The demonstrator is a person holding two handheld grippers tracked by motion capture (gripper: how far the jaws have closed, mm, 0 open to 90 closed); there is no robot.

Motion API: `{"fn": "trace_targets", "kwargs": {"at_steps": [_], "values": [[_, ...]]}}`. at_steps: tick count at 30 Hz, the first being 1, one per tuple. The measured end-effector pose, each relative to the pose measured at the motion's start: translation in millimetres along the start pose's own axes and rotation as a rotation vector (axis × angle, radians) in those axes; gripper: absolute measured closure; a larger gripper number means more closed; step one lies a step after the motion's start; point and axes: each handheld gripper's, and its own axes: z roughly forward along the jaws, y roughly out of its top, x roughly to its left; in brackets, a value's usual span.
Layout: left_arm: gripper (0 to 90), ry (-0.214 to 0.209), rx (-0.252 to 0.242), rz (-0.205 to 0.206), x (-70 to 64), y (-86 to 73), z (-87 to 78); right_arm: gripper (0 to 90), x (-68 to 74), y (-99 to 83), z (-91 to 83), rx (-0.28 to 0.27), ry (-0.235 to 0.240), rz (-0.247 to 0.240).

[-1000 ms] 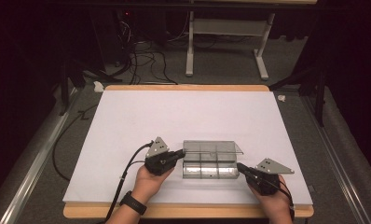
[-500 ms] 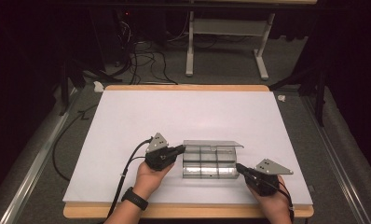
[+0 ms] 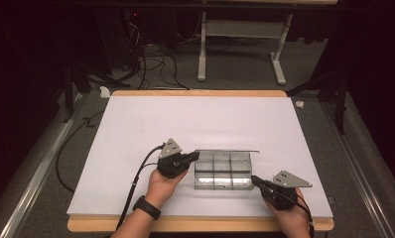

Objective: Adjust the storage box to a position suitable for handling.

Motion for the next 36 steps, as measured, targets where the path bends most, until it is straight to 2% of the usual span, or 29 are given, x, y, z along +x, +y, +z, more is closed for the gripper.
{"fn": "trace_targets", "kwargs": {"at_steps": [5, 11, 20, 31, 36], "values": [[90.0, 0.008, -0.008, -0.004, 2.4, 2.6, 4.2, 90.0, 0.6, -0.1, 0.4, 0.001, -0.001, 0.0], [90.0, 0.038, -0.022, -0.022, 13.1, 4.8, 10.0, 90.0, -0.7, -0.7, -0.5, 0.0, 0.002, 0.003], [90.0, 0.051, -0.031, -0.04, 20.5, 4.6, 17.1, 90.0, 0.5, -0.9, 0.3, -0.002, 0.005, 0.0], [90.0, 0.071, -0.018, -0.028, 26.0, 2.9, 26.5, 90.0, 0.5, -0.8, 0.1, -0.001, 0.004, 0.001], [90.0, 0.092, -0.001, -0.008, 30.4, -2.6, 15.4, 90.0, 0.2, -0.4, -0.3, -0.001, 0.007, 0.002]]}}
